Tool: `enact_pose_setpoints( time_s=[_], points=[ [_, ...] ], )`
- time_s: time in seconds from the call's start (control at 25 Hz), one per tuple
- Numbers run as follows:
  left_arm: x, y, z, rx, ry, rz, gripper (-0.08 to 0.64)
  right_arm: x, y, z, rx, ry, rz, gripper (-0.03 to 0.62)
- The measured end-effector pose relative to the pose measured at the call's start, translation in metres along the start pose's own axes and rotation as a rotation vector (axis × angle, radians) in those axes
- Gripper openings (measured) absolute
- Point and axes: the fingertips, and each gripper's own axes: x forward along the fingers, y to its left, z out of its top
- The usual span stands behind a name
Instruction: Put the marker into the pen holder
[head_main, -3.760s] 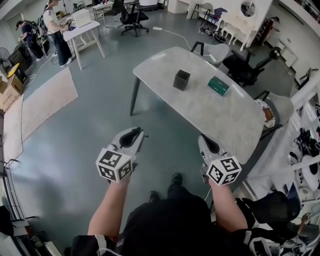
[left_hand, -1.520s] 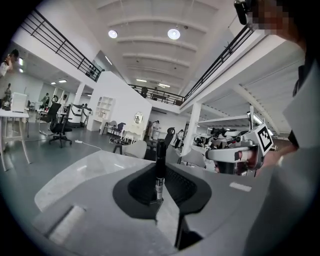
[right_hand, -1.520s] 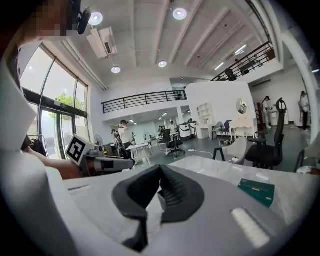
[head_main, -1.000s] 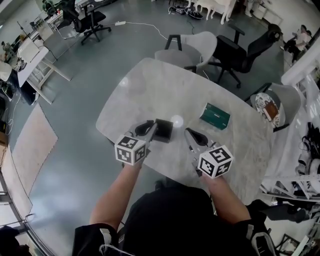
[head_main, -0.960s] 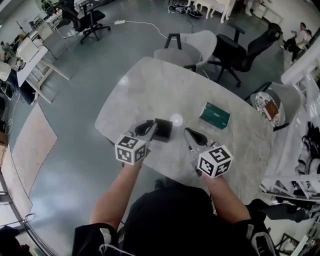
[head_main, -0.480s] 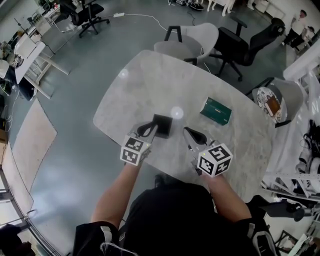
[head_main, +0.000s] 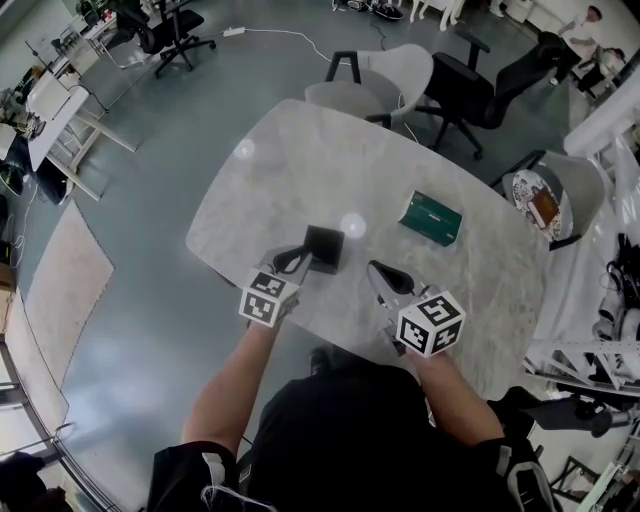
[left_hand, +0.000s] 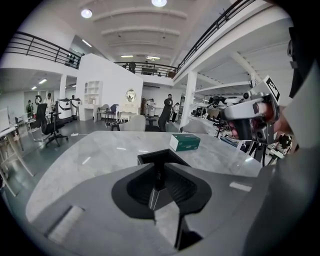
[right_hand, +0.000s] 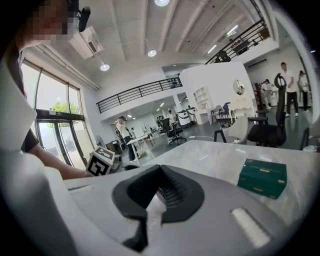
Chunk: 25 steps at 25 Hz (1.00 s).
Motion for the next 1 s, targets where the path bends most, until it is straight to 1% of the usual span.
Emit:
enact_pose_setpoints(
  time_s=[0.24, 0.36, 0.48, 0.68, 0.76, 0.8, 0.88, 1.0],
  points=[
    [-0.003, 0.0, -0.01, 0.02, 0.034, -0.015, 0.06, -0.003, 0.008, -0.001, -0.004, -0.001, 0.0, 0.003],
    [-0.005, 0.0, -0.008, 0.023, 0.021, -0.011, 0.065, -0.005, 0.005, -0.001, -0.005, 0.0, -0.008, 0.003],
    [-0.011, 0.0, 0.0, 0.022, -0.014, -0.009, 0.111, -0.006, 0.004, 0.0, -0.01, -0.002, -0.014, 0.003],
    [-0.043, 0.003, 0.019, -0.028, -0.113, 0.013, 0.121, -0.014, 0.019, 0.006, -0.034, -0.013, -0.023, 0.003],
    [-0.064, 0.004, 0.031, -0.037, -0.162, 0.024, 0.115, -0.022, 0.031, 0.013, -0.058, -0.021, -0.029, 0.003],
    [-0.075, 0.004, 0.037, -0.033, -0.188, 0.025, 0.099, -0.026, 0.038, 0.015, -0.074, -0.022, -0.033, 0.003],
    [-0.098, 0.001, 0.053, -0.02, -0.256, 0.009, 0.078, -0.035, 0.05, 0.022, -0.1, -0.024, -0.04, 0.003],
    [-0.127, -0.009, 0.083, -0.01, -0.353, -0.046, 0.052, -0.053, 0.061, 0.037, -0.117, -0.041, -0.053, 0.003]
  ],
)
